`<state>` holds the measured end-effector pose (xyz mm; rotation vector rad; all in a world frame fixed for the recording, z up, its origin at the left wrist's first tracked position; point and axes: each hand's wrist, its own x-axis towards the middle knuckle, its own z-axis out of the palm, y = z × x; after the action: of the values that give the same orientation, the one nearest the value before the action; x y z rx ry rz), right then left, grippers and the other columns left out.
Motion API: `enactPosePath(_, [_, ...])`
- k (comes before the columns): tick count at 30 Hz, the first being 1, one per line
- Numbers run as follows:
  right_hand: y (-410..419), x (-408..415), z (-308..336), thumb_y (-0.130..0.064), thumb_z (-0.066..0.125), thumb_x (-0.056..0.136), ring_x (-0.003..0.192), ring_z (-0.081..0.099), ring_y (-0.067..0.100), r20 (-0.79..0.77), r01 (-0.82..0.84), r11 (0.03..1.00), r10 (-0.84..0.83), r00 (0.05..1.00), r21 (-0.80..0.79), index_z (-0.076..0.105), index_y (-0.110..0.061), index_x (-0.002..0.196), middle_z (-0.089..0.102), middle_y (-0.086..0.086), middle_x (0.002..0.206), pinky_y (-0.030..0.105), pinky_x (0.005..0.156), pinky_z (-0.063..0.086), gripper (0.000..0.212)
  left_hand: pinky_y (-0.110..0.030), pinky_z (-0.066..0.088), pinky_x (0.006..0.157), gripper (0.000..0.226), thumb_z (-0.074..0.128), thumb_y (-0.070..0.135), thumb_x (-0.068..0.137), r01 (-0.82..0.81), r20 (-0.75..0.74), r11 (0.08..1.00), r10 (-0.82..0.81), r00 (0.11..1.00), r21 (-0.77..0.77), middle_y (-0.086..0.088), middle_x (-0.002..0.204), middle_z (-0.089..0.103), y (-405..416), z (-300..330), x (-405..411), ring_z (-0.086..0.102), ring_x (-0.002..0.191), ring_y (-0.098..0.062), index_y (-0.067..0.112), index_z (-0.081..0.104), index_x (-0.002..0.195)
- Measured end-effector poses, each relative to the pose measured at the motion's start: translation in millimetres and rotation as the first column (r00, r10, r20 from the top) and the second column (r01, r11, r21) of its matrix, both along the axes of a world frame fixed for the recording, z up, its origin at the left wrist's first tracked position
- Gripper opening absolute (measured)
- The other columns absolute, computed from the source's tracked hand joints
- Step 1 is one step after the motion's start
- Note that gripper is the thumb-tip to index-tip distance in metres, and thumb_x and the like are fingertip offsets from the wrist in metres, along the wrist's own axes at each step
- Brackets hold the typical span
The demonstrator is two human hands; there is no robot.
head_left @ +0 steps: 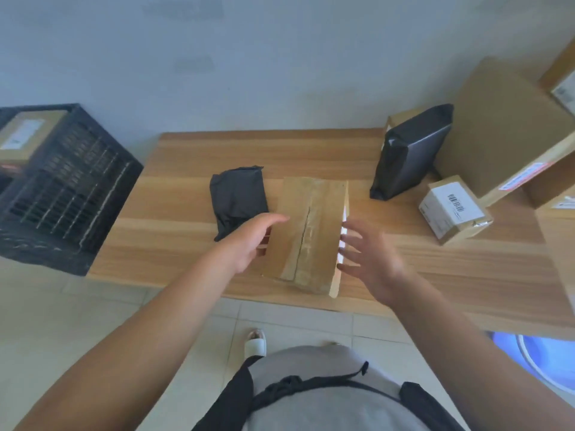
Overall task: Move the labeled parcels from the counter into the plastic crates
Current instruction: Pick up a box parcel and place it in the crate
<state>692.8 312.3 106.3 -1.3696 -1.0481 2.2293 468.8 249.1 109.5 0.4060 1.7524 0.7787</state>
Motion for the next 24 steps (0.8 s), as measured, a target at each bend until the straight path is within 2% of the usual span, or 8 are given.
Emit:
enactPosePath(3, [-17, 13, -8, -0.046, 0.056, 0.099, 0.117, 0.067, 0.024, -0.067, 0.081, 0.989, -0.089, 0.994, -0.120, 0.073, -0.026, 0.106, 0.072, 0.009, 0.126, 0.047, 0.110, 0.046, 0.027, -0.041, 0.032, 0.111, 0.112, 0.074, 0.065, 0.067, 0.329, -0.184, 0.942, -0.337, 0.923, -0.075, 0.005, 0.170, 0.024, 31, -2, 4, 0.029, 0.153, -0.024, 0.030, 0.027, 0.163])
enactPosePath(7, [-17, 25, -19, -0.044, 0.054, 0.102, 0.129, 0.057, 0.032, -0.072, 0.165, 0.963, -0.184, 0.980, -0.215, 0.064, -0.016, 0.116, 0.064, 0.010, 0.132, 0.050, 0.110, 0.045, 0.033, -0.042, 0.028, 0.120, 0.123, 0.072, 0.071, 0.061, 0.511, -0.302, 0.842, -0.538, 0.787, -0.170, 0.006, 0.172, 0.019, 65, -11, 15, 0.024, 0.156, -0.022, 0.034, 0.019, 0.164])
enactPosePath(11, [-20, 42, -33, -0.047, 0.052, 0.101, 0.122, 0.058, 0.026, -0.082, 0.163, 0.954, -0.189, 0.979, -0.251, 0.069, -0.017, 0.120, 0.063, 0.010, 0.132, 0.053, 0.110, 0.045, 0.039, -0.046, 0.023, 0.125, 0.133, 0.076, 0.079, 0.060, 0.632, -0.409, 0.742, -0.660, 0.630, -0.225, 0.005, 0.174, 0.010, 74, -20, 27, 0.015, 0.159, -0.022, 0.035, 0.006, 0.165])
enactPosePath(13, [-18, 52, -40, -0.046, 0.052, 0.102, 0.122, 0.059, 0.027, -0.043, 0.219, 0.943, -0.237, 0.971, -0.251, 0.069, -0.016, 0.121, 0.063, 0.011, 0.130, 0.053, 0.109, 0.046, 0.040, -0.050, 0.016, 0.127, 0.131, 0.074, 0.080, 0.067, 0.674, -0.555, 0.695, -0.673, 0.489, -0.250, 0.004, 0.175, 0.004, 71, -20, 34, 0.008, 0.160, -0.021, 0.036, -0.001, 0.165])
enactPosePath(16, [-13, 68, -50, -0.040, 0.054, 0.102, 0.118, 0.059, 0.029, 0.029, 0.344, 0.913, -0.346, 0.938, -0.222, 0.067, -0.014, 0.111, 0.063, 0.011, 0.122, 0.048, 0.098, 0.048, 0.030, -0.056, 0.011, 0.127, 0.142, 0.059, 0.095, 0.052, 0.686, -0.709, 0.653, -0.646, 0.282, -0.322, 0.001, 0.175, 0.001, 52, -13, 45, 0.002, 0.161, -0.023, 0.038, -0.009, 0.163])
enactPosePath(18, [-9, 77, -56, -0.038, 0.055, 0.103, 0.117, 0.059, 0.031, 0.057, 0.405, 0.889, -0.402, 0.914, -0.215, 0.066, -0.014, 0.106, 0.063, 0.011, 0.118, 0.047, 0.096, 0.048, 0.026, -0.059, 0.008, 0.126, 0.147, 0.057, 0.097, 0.044, 0.684, -0.715, 0.634, -0.659, 0.234, -0.361, 0.000, 0.173, 0.000, 35, -16, 47, -0.002, 0.160, -0.023, 0.041, -0.014, 0.161])
enactPosePath(20, [-8, 86, -63, -0.036, 0.055, 0.103, 0.116, 0.060, 0.031, 0.079, 0.442, 0.868, -0.436, 0.896, -0.225, 0.066, -0.012, 0.106, 0.063, 0.011, 0.116, 0.048, 0.097, 0.048, 0.026, -0.061, 0.004, 0.126, 0.148, 0.069, 0.092, 0.049, 0.675, -0.684, 0.611, -0.698, 0.212, -0.414, 0.000, 0.173, -0.005, 23, -20, 47, -0.008, 0.160, -0.025, 0.045, -0.019, 0.158])
enactPosePath(24, [-13, 93, -74, -0.033, 0.056, 0.103, 0.110, 0.060, 0.032, 0.127, 0.466, 0.846, -0.449, 0.885, -0.258, 0.063, -0.011, 0.105, 0.063, 0.012, 0.111, 0.048, 0.096, 0.048, 0.024, -0.060, -0.002, 0.126, 0.151, 0.083, 0.080, 0.054, 0.639, -0.631, 0.609, -0.738, 0.239, -0.471, -0.005, 0.173, -0.012, 26, -24, 43, -0.015, 0.159, -0.030, 0.049, -0.024, 0.156])
